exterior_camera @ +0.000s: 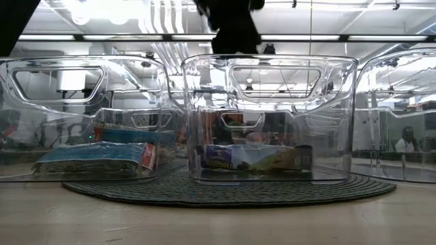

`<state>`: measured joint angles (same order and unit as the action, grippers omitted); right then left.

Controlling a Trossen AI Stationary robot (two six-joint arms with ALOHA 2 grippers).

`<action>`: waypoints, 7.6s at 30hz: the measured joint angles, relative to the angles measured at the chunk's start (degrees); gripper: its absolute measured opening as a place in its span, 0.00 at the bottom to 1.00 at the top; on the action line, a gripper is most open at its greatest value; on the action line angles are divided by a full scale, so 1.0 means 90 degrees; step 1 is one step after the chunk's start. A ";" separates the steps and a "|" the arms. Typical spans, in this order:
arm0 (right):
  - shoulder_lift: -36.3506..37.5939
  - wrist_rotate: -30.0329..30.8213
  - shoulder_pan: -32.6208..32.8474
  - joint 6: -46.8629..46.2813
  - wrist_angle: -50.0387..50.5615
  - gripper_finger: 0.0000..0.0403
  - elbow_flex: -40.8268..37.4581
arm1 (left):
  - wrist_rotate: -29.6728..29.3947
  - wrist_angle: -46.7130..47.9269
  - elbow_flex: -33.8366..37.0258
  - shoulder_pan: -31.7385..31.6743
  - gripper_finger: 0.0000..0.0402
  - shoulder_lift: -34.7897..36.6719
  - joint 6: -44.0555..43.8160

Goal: Pick and place Granola Bars by type
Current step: Put the blue granola bar into the middle transparent bin

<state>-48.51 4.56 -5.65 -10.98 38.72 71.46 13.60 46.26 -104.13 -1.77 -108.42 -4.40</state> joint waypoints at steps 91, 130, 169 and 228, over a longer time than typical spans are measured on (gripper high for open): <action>-0.6238 -0.3012 -0.3398 0.1910 0.2016 0.02 0.6308 | -0.3846 -0.0793 0.3734 -0.0387 0.00 0.7664 -0.0291; -0.7749 -0.3563 -0.3764 0.2395 0.2338 0.45 0.7057 | -0.0667 -0.1124 0.3069 -0.1695 0.00 0.6654 0.0166; -0.8933 -0.2297 -0.3557 0.3189 0.3050 0.67 0.7045 | -0.0227 -0.0174 0.3171 -0.3362 0.00 0.6289 0.0159; -1.0865 -0.2164 -0.3168 0.3678 0.1559 0.63 0.6992 | -0.0354 -0.0137 0.3268 -0.3387 0.00 0.6273 -0.0027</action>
<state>-146.30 -14.92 -34.16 22.12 52.75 134.39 10.41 45.02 -74.72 -32.25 -51.96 -4.64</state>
